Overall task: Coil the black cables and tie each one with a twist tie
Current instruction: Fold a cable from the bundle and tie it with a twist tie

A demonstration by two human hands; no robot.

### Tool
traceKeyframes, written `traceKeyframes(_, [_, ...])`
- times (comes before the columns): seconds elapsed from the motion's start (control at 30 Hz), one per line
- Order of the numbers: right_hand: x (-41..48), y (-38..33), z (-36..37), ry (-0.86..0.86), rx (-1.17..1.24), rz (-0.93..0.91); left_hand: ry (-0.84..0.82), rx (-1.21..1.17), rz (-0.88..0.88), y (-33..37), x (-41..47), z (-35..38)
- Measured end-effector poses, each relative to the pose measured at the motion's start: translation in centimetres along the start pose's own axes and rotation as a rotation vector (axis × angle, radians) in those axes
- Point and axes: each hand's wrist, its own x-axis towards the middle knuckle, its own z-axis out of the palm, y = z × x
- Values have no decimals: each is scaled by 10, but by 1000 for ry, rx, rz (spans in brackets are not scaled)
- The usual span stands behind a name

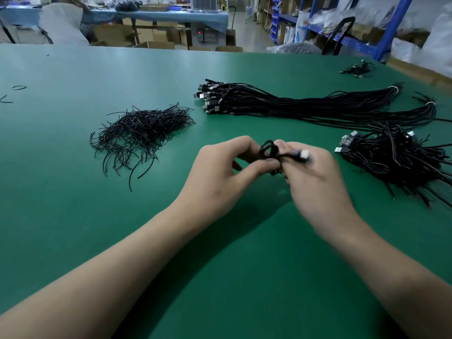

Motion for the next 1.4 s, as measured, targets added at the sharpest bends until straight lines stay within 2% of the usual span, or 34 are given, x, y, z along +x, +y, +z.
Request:
traceKeyframes(0.17, [-3, -9, -4, 80, -214, -214, -139, -387, -184, 6, 0, 2])
traceKeyframes(0.37, [-5, -14, -7, 147, -359, -443, -406, -856, -468, 13, 1, -2])
traceKeyframes(0.43, [-5, -13, -6, 161, -322, -412, -354, -790, -455, 11, 0, 0])
traceKeyframes(0.5, [-2, -9, -6, 177, -216, -299, -191, -661, -385, 9, 0, 3])
traceKeyframes(0.6, [3, -2, -7, 168, -100, -109, 13, -243, -123, 3, -2, 3])
traceKeyframes(0.67, [4, 1, -4, 139, 0, -15, 20, 42, 64, 1, -2, 1])
traceKeyframes(0.73, [3, 0, 1, 94, 64, 34, 20, 114, 116, 2, -3, 1])
traceKeyframes(0.83, [0, -3, 5, 44, 52, 26, 27, 48, 66, 1, -2, 2])
traceKeyframes(0.9, [-2, -3, 2, 49, -37, -45, -13, -60, -35, 0, -2, 0])
traceKeyframes(1.1, [-4, -10, -6, 97, -216, -268, -181, -463, -257, 9, 0, 2])
traceKeyframes(1.23, [-4, -14, -7, 126, -342, -405, -360, -742, -415, 11, 0, -1])
traceKeyframes(1.3, [-4, -13, -5, 120, -317, -378, -328, -715, -416, 9, 0, 0])
traceKeyframes(1.4, [0, -5, -6, 130, -160, -209, -114, -557, -308, 7, -1, 2])
